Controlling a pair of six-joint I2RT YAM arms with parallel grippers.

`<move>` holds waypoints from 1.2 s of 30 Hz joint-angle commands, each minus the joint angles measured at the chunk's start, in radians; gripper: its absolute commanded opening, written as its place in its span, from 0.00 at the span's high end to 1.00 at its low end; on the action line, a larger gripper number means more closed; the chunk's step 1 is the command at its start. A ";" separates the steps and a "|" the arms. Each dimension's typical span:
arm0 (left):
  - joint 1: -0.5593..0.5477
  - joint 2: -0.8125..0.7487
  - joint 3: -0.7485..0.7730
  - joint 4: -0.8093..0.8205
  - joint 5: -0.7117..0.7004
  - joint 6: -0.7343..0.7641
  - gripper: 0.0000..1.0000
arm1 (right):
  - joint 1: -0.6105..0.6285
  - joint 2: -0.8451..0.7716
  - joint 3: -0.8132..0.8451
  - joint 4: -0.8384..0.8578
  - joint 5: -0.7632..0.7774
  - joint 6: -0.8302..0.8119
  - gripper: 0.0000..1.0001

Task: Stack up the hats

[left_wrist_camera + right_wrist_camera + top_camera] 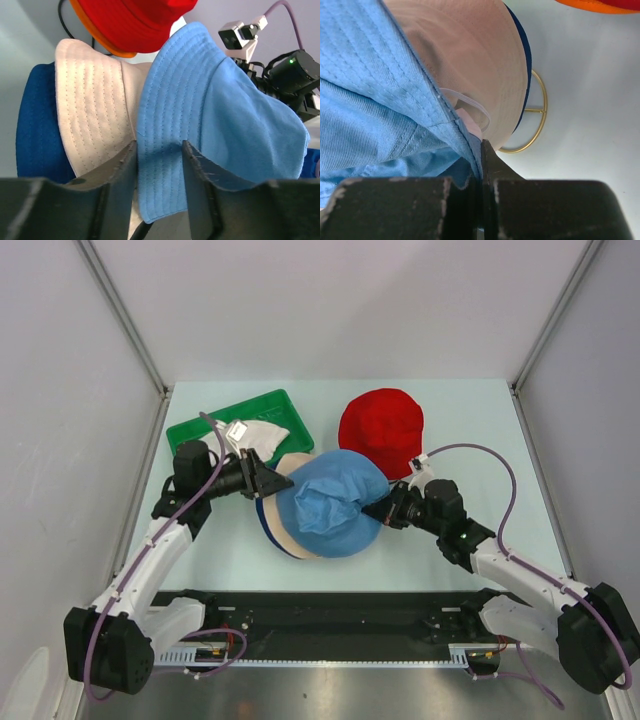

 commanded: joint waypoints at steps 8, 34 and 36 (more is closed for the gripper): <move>0.000 0.022 -0.009 0.051 0.090 -0.011 0.94 | 0.007 -0.017 0.020 -0.001 0.039 -0.025 1.00; 0.107 -0.082 0.078 -0.052 -0.017 -0.018 1.00 | 0.072 -0.105 0.049 -0.087 0.039 -0.102 0.39; 0.116 -0.085 0.078 -0.060 -0.023 -0.012 1.00 | 0.075 -0.109 0.046 -0.108 0.061 -0.099 0.40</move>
